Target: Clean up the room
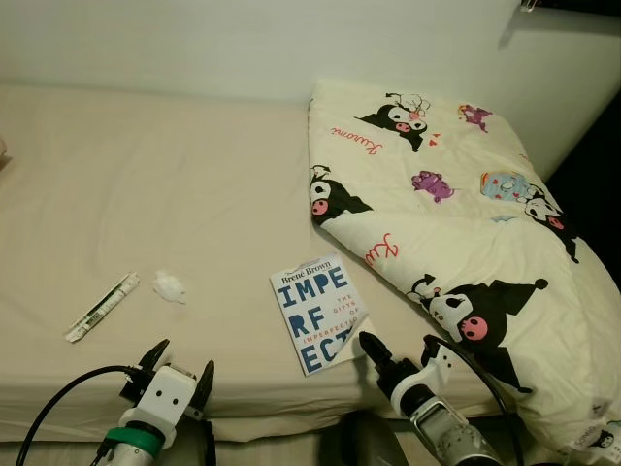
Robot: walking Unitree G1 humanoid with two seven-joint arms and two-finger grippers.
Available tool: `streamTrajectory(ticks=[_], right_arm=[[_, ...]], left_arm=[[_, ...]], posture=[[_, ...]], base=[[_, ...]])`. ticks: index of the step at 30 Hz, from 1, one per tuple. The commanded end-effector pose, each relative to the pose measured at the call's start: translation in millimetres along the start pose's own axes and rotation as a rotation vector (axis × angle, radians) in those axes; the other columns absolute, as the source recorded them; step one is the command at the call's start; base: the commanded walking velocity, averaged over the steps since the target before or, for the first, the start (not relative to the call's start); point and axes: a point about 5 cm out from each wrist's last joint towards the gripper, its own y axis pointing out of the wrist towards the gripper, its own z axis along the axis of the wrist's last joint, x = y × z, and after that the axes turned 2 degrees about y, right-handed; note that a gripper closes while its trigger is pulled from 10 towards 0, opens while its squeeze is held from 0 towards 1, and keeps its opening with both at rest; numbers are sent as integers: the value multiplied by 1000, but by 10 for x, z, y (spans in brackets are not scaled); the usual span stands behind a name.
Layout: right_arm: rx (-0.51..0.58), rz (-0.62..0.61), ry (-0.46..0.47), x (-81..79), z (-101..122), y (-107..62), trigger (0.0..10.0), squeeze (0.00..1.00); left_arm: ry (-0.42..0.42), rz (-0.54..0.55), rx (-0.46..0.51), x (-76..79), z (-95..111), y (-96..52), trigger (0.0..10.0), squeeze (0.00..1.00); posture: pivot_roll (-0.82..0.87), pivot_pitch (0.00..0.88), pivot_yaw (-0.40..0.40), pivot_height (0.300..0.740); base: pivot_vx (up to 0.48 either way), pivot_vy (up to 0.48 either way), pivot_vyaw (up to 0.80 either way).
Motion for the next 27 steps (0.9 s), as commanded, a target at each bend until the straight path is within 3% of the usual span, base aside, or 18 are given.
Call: streamTrajectory(ticks=[1, 15, 19, 22, 27], right_arm=[[-1, -26, 28, 21, -67, 5, 10000, 1000], [-47, -78, -27, 20, -266, 38, 10000, 1000], [-16, -146, -31, 121, -239, -12, 10000, 1000], [39, -246, 20, 284, -191, -107, 10000, 1000], [62, -284, 84, 350, -208, -150, 10000, 1000]], left_arm=[[4, -21, -11, 9, -21, -56, 10000, 0], [45, -51, -17, -93, -9, -112, 10000, 0], [55, -64, -24, -115, -13, -138, 10000, 0], [68, -86, -24, -128, -1, -151, 10000, 0], [78, -105, -19, -144, 24, -156, 10000, 0]], posture=[[89, 56, -45, 588], [144, 84, -16, 588], [152, 91, -3, 588], [165, 100, 16, 588], [182, 102, 37, 588]], base=[[0, 0, 0], [0, 0, 0], [0, 0, 0], [0, 0, 0], [0, 0, 0]])
